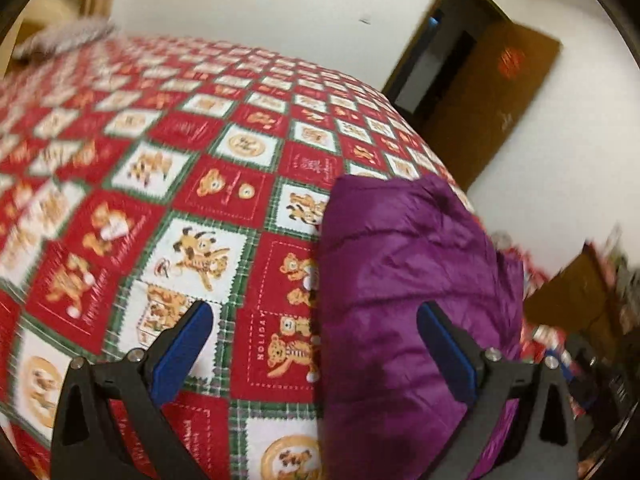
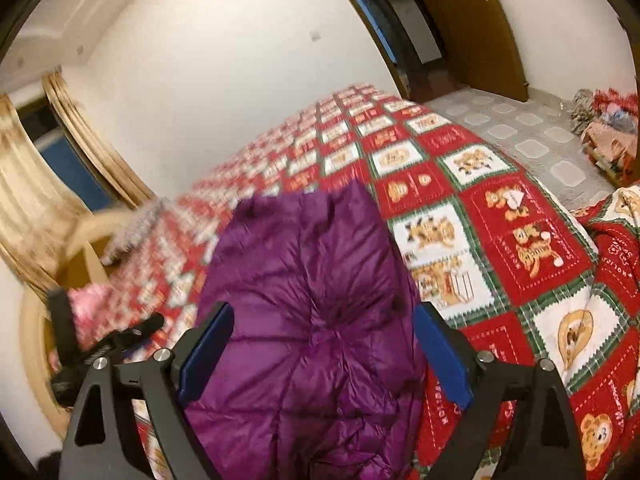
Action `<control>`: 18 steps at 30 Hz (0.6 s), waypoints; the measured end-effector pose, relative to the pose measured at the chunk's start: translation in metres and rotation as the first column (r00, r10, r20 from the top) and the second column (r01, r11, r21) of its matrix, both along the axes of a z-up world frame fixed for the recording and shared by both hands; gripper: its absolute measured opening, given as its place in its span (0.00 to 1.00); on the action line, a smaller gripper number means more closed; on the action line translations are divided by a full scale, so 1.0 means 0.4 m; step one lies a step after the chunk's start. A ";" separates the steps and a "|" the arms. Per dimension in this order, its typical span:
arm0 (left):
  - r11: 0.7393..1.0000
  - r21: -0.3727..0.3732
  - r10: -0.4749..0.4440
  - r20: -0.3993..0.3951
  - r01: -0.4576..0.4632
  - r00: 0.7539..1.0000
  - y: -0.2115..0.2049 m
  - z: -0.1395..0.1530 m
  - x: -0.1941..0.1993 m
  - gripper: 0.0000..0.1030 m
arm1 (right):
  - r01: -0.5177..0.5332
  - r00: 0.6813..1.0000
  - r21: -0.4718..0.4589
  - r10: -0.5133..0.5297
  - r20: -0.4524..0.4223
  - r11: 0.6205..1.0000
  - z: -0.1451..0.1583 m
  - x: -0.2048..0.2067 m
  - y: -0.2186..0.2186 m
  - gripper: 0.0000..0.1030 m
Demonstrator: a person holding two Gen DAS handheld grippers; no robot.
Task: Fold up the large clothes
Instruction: 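Open the right gripper to release the jacket, then grasp the jacket side with the left gripper while the right grasps the top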
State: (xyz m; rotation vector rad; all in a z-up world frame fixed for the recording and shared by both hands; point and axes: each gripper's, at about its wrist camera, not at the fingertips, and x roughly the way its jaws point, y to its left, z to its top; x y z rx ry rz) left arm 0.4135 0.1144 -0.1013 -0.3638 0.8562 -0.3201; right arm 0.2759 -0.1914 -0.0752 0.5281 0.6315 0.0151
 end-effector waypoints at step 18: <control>0.951 -0.180 -0.264 -0.059 0.250 0.963 -0.170 -0.122 0.080 1.00 | -0.139 0.977 -0.120 0.117 -0.179 0.983 -0.164 0.185 0.024 0.89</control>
